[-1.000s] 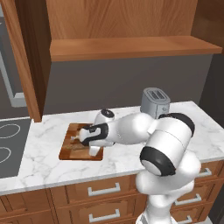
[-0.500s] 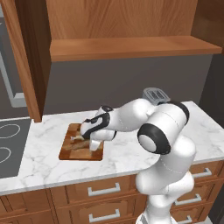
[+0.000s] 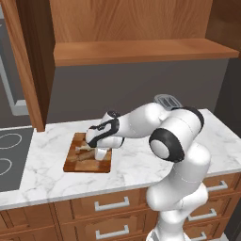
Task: Open the cabinet, retrieve the rolling pin, and place it next to the meat on the cutting board to prepare for tenderizing.
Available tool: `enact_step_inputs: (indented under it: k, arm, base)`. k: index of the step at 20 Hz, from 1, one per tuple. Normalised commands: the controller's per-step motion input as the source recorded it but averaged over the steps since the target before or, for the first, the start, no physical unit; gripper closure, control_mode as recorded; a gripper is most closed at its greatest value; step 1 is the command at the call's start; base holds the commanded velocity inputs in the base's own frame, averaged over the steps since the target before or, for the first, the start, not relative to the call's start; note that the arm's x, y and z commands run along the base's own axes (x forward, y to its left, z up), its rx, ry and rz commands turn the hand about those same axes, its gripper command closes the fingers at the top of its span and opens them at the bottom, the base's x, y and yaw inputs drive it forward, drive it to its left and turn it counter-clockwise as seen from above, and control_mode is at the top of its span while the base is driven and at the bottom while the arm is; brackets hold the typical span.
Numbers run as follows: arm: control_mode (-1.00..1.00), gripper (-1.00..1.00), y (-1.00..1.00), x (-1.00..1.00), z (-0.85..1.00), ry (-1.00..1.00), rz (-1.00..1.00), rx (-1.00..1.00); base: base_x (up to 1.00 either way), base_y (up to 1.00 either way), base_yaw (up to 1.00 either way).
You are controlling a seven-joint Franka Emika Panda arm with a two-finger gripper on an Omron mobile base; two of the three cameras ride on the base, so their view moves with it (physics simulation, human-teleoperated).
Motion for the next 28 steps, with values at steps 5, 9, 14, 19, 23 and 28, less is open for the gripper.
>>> enact_step_inputs:
  k: [5,9,14,19,23,28]
  arm:
    - [-1.0,-1.0,0.01,-0.25,0.01,-0.14,0.04,0.05]
    - [-1.0,-1.0,0.01,-0.23,0.2,-0.21,0.02,0.02]
    - [-1.0,-1.0,0.0,-0.21,0.4,-0.19,0.0,0.01]
    - [-1.0,-1.0,0.0,-0.07,0.63,-0.14,0.0,0.01]
    - [-1.0,-1.0,0.0,-0.08,0.7,-0.05,0.0,0.04]
    - [-1.0,-1.0,0.0,-0.28,0.64,0.0,0.0,0.05]
  base:
    - [0.0,0.0,0.0]
    - [0.0,0.0,0.0]
    - [0.0,0.0,0.0]
    - [0.0,0.0,0.0]
    - [0.0,0.0,0.0]
    - [0.0,0.0,0.0]
